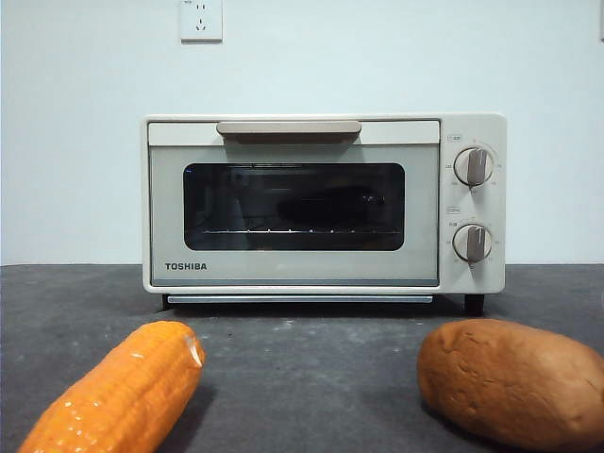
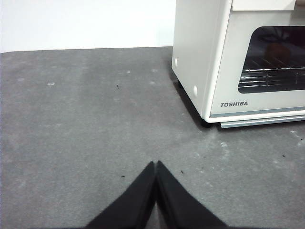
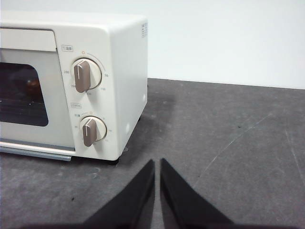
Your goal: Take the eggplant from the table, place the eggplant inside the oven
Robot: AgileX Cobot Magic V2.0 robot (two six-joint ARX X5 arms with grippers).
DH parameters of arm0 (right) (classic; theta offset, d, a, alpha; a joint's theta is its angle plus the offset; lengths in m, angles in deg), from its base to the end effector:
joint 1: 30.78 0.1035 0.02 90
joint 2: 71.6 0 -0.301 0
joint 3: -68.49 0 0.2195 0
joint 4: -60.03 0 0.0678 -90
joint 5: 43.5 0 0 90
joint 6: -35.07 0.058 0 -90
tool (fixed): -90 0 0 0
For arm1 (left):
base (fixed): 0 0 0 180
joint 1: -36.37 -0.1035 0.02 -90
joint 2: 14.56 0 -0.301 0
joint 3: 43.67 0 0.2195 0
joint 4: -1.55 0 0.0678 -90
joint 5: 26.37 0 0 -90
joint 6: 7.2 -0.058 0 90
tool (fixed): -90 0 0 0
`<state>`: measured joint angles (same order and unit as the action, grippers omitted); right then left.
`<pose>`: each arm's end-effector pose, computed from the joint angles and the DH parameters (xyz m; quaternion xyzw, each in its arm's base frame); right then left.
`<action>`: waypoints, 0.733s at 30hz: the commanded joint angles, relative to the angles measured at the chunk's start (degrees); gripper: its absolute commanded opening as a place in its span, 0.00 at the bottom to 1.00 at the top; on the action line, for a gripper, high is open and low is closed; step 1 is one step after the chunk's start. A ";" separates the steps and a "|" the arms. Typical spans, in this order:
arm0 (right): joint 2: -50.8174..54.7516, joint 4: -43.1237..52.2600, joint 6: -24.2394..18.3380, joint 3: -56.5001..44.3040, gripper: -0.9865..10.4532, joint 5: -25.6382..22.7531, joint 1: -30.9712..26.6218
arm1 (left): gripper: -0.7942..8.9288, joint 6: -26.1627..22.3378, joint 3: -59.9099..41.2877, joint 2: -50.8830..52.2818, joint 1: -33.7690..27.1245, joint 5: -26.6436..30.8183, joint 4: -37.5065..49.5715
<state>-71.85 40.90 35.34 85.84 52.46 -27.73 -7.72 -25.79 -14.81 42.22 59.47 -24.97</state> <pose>0.0538 0.0089 0.1649 0.0028 0.0179 0.0785 0.9968 0.0516 -0.0095 0.1519 0.0056 0.0771 -0.0873 0.9932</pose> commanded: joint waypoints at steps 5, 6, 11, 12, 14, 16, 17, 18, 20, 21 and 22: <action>0.04 0.72 0.55 -0.28 0.09 0.00 0.13 | 0.09 -0.28 -0.81 0.07 -0.04 0.15 -0.20; 0.04 0.72 0.55 -0.28 0.09 0.00 0.13 | 0.09 -0.28 -0.81 0.07 -0.04 0.15 -0.20; 0.04 0.72 0.55 -0.28 0.09 0.00 0.13 | 0.09 -0.31 -0.81 0.07 -0.07 4.96 -0.09; 0.04 0.72 0.55 -0.28 0.09 0.00 0.13 | 0.09 -0.28 -0.81 0.07 -0.09 6.25 -0.07; 0.04 0.72 0.55 -0.28 0.09 0.00 0.13 | 0.09 -0.28 -0.81 0.07 -0.17 9.20 -0.04; 0.04 0.72 0.55 -0.28 0.09 0.00 0.13 | 0.09 -0.28 -0.81 0.07 -0.17 11.41 -0.04; 0.04 0.72 0.55 -0.28 0.09 0.00 0.13 | 0.09 -0.31 -0.81 0.07 -0.17 11.58 -0.04; 0.04 0.72 0.55 -0.28 0.09 0.00 0.13 | 0.09 -0.28 -0.81 0.07 -0.17 11.54 -0.04; 0.04 0.72 0.55 -0.28 0.09 0.00 0.13 | 0.09 -0.28 -0.81 0.07 -0.15 11.50 -0.04; 0.04 0.72 0.55 -0.28 0.09 0.00 0.13 | 0.09 -0.31 -0.81 0.07 -0.15 11.50 -0.04; 0.04 0.72 0.55 -0.28 0.09 0.00 0.13 | 0.09 -0.28 -0.81 0.07 -0.15 11.50 -0.04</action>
